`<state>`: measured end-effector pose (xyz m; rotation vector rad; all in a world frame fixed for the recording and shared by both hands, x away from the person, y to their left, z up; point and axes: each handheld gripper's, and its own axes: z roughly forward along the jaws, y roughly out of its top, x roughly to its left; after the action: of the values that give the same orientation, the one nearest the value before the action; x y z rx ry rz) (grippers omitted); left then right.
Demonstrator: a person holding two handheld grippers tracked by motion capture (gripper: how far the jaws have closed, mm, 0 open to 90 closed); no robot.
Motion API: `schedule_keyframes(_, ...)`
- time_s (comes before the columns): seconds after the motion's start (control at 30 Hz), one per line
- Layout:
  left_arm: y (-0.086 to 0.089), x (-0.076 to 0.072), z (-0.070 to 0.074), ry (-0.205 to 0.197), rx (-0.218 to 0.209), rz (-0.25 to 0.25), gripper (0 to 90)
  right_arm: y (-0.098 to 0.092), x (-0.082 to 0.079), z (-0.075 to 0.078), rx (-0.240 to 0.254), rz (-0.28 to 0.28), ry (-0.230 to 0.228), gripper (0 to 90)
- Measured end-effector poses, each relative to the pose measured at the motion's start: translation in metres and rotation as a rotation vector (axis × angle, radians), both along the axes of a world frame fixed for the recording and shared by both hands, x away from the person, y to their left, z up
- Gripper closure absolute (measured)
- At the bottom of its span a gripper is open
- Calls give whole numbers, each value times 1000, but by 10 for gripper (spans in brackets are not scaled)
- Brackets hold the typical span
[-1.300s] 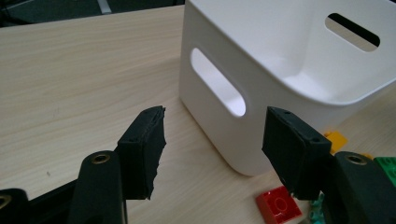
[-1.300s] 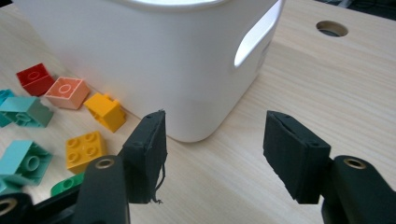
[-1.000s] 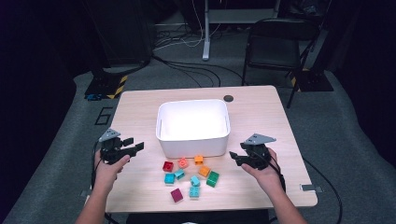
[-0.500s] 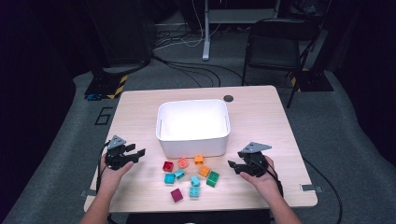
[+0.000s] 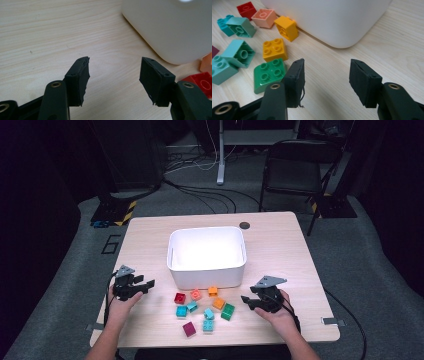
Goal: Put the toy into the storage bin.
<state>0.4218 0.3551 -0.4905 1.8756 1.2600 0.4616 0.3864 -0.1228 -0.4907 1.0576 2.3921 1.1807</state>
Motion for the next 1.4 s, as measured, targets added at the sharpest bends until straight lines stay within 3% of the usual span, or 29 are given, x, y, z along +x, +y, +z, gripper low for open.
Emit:
schedule_keyframes(0.4, -2, 3, -2, -2, 5, 0, 407, 9, -7, -4, 11, 106, 11, 507)
schedule_keyframes(0.83, -5, 3, -3, -2, 6, -6, 406, 35, -14, -10, -14, 174, 18, 434)
schedule_keyframes(1.13, -4, 2, -3, 6, 17, -9, 405, 46, -13, -12, -12, 171, 20, 429)
schedule_keyframes(1.4, -4, 2, -3, 6, 17, -6, 405, 44, -10, -14, -50, 141, 15, 437)
